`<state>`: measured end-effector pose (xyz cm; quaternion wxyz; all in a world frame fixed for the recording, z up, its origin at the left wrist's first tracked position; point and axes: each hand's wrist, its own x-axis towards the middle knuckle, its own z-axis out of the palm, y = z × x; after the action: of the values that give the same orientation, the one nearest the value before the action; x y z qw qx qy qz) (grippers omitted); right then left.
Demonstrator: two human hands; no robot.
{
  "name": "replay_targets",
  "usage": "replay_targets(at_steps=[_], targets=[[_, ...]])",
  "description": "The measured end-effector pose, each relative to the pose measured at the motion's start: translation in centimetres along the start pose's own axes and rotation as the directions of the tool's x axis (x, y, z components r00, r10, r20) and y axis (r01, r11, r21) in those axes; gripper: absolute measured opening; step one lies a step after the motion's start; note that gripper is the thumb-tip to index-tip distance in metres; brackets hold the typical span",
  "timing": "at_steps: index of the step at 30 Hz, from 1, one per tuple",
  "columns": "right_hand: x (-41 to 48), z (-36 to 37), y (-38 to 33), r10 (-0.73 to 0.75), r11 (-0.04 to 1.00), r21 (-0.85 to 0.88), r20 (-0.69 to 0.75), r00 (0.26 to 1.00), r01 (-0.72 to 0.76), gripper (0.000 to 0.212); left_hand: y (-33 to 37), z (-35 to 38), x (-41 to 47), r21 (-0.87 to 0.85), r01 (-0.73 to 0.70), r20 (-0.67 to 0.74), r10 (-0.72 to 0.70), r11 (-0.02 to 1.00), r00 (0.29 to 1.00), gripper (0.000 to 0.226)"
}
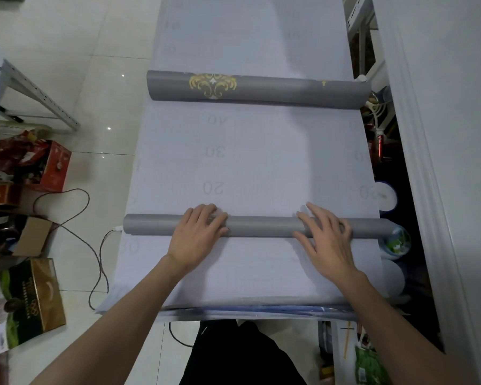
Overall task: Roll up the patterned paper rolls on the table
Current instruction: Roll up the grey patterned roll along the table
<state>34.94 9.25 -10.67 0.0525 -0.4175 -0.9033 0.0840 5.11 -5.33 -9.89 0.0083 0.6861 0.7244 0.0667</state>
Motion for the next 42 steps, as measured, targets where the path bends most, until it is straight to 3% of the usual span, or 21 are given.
replay_targets(at_steps=[5,11,14,21,28,32,36,42], targets=[[0.2,-0.2,0.0,-0.026,0.998,-0.054,0.017,1.0,0.027,0.06,0.4,-0.2,-0.6,0.08,0.023,0.042,-0.026,0.997,0.999,0.063],[0.3,-0.3,-0.4,-0.041,0.998,-0.053,0.036,0.999,0.043,0.046,0.3,0.1,-0.8,0.01,0.0,0.013,0.0,1.0,1.0,0.051],[-0.1,0.1,-0.5,-0.032,0.998,-0.043,0.044,0.999,0.034,0.055,0.4,0.3,-1.3,0.017,0.011,-0.015,-0.011,1.0,1.0,0.054],[-0.1,-0.3,-0.7,-0.008,1.0,-0.029,0.048,0.999,0.01,0.051,-0.1,-0.2,-0.6,0.017,-0.024,0.011,0.024,1.0,1.0,0.046],[-0.2,-0.5,-0.9,-0.023,0.995,-0.097,0.05,0.998,0.028,0.056,0.2,-0.4,-1.1,0.023,0.007,0.031,-0.008,1.0,0.999,0.057],[0.0,-0.8,-0.9,0.036,0.999,-0.002,0.014,0.999,-0.036,0.053,0.1,-0.7,-0.8,-0.008,-0.011,0.032,0.011,1.0,0.999,0.05],[-0.5,-0.3,-0.6,-0.007,0.999,-0.051,0.045,0.999,0.009,0.056,0.4,-0.4,-1.1,0.019,0.053,0.039,-0.053,0.998,0.998,0.054],[0.0,-0.7,0.0,-0.019,0.997,-0.077,0.09,0.996,0.026,0.055,0.3,-0.8,-1.0,0.026,0.009,0.09,-0.011,1.0,0.996,0.056]])
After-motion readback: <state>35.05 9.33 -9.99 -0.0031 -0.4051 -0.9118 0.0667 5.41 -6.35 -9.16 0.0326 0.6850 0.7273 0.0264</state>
